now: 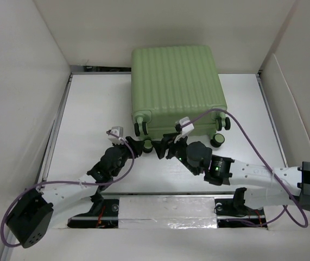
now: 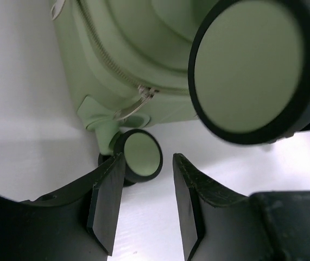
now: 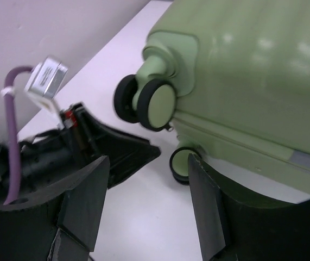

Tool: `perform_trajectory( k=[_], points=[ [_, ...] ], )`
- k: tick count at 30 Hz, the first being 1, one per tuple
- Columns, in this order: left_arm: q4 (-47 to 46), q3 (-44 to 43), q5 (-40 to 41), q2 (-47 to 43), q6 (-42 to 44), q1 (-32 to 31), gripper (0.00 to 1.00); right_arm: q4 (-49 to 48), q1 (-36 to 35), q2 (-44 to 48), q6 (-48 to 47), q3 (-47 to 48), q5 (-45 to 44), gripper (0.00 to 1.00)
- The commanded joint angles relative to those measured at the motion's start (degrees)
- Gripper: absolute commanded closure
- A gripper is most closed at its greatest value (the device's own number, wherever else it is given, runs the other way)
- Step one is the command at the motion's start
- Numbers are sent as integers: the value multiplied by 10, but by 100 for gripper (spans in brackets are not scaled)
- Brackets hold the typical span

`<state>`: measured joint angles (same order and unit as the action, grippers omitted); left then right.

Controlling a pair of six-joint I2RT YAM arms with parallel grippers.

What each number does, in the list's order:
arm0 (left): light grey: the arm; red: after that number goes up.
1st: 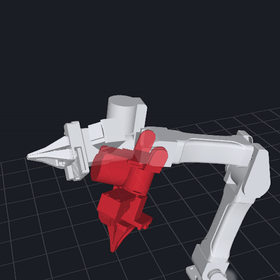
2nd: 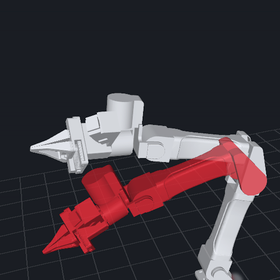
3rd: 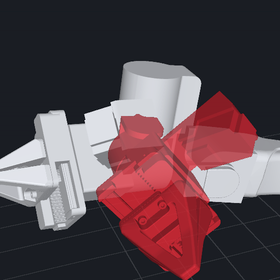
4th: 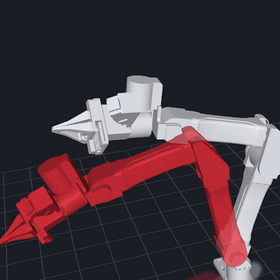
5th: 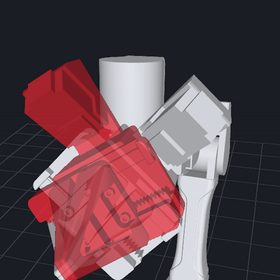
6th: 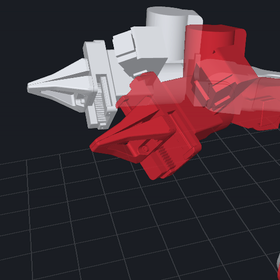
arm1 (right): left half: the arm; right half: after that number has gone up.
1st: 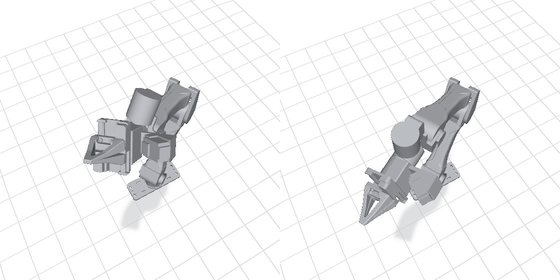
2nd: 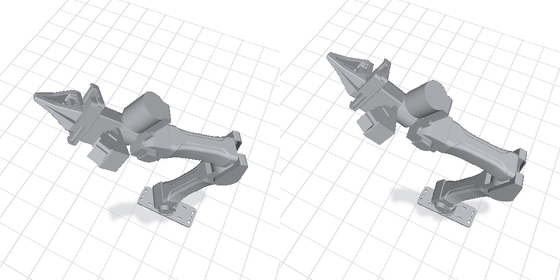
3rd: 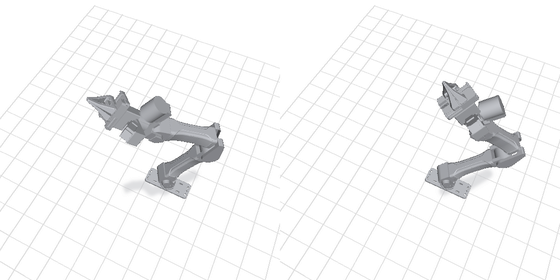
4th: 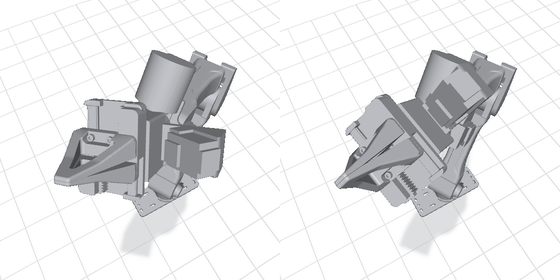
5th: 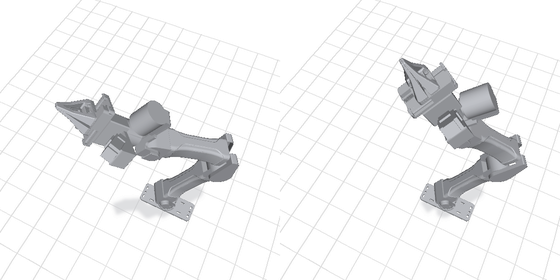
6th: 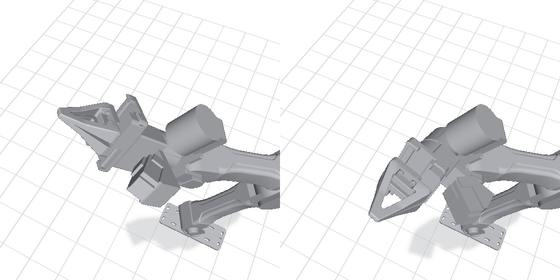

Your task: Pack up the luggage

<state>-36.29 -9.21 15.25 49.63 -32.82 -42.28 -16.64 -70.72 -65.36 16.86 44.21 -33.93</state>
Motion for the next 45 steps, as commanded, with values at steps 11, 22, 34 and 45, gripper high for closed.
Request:
perform_trajectory(
  k=[11, 22, 34, 45],
  points=[
    [-164, -82, 40, 145, 50, 8, 73, -35, 33, 4, 0, -6, 93, 35],
    [-151, -64, 91, 144, 49, 8, 75, -37, 60, 11, 8, -14, 122, 35],
    [-198, 1, 100, 118, 54, 15, 58, -68, 76, 25, 10, -35, 150, 37],
    [-340, 13, 68, 177, 97, 20, 66, -69, 101, 64, 17, -47, 180, 40]
  ],
)
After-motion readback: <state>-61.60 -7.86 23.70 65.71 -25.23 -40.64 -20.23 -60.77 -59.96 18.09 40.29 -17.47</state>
